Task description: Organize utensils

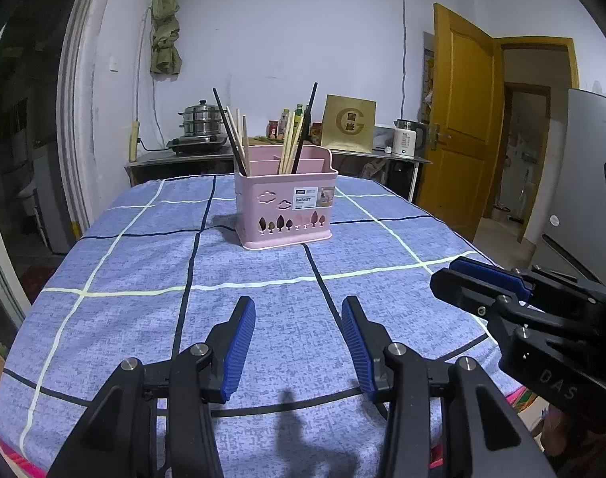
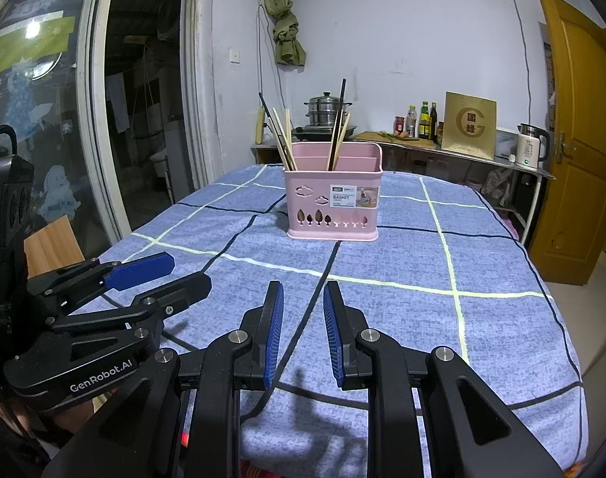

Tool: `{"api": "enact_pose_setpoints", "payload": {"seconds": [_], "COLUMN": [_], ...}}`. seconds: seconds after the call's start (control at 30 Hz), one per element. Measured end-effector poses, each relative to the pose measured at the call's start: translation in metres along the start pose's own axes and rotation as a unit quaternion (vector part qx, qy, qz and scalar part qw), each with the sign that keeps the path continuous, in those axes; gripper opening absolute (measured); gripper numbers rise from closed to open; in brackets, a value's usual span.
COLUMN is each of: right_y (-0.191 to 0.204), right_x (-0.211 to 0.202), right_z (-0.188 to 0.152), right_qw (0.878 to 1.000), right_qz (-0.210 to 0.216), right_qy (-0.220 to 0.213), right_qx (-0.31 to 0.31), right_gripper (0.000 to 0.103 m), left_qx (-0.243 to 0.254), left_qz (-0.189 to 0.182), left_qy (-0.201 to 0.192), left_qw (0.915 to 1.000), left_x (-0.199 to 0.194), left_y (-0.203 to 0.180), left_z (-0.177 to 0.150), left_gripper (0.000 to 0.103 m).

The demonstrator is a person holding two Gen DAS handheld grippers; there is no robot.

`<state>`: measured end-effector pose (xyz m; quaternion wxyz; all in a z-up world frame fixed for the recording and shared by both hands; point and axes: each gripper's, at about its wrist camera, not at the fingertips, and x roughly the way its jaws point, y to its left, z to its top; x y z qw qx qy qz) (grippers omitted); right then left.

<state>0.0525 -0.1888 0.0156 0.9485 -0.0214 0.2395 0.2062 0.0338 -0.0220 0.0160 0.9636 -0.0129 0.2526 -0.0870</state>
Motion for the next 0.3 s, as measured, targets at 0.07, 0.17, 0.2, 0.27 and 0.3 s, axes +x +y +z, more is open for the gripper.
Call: {"api": "enact_pose_setpoints", "payload": {"seconds": [0.07,0.17,0.2,0.27,0.3], "right_y": [0.0002,0.0002,0.0,-0.0001,0.0002], "right_x": [-0.0006,-0.0003,-0.0011,-0.0006,-0.0004], "right_z": [-0.0004,-0.0003,-0.0006,-0.0005,-0.0003], "right_qw": [1.0,1.0,1.0,1.0,1.0], "right_qz": [0.0,0.0,0.0,0.0,0.0], "right_qy": [0.0,0.0,0.0,0.001,0.001], "right_qx": [0.0,0.0,-0.001,0.0,0.0], "right_gripper": [0.021,0.021,0.021,0.021,0.021], "left_qx": [-0.002,-0.004,-0.004,-0.007,-0.009], "left_qz": [0.001,0.001,0.002,0.001,0.0], "left_qy": [-0.001,-0.002,-0.003,-0.001,0.0], "left_qw": [1.0,1.0,1.0,1.0,1.0], "left_x": [0.0,0.0,0.0,0.0009,0.0015], "left_y": [0.0004,0.001,0.0012,0.0016,0.0018], "left_z": [0.0003,0.0013,0.0012,0.0012,0.0011], "left_gripper": [0.045,0.045,0.045,0.045,0.045]}}
